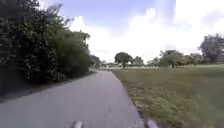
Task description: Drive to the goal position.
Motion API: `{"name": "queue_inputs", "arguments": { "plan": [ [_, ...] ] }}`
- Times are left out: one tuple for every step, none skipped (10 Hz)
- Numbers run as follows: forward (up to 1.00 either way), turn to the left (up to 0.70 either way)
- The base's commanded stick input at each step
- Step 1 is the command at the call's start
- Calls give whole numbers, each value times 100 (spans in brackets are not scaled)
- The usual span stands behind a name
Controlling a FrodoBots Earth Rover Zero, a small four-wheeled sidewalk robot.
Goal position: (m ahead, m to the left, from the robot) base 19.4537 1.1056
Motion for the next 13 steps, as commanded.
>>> {"name": "queue_inputs", "arguments": {
  "plan": [
    [85, 0],
    [85, 0],
    [85, 0],
    [85, 0],
    [85, 0],
    [85, 0],
    [85, 0],
    [85, 0],
    [85, 0],
    [85, 0],
    [85, 0],
    [85, 0],
    [85, 0]
  ]
}}
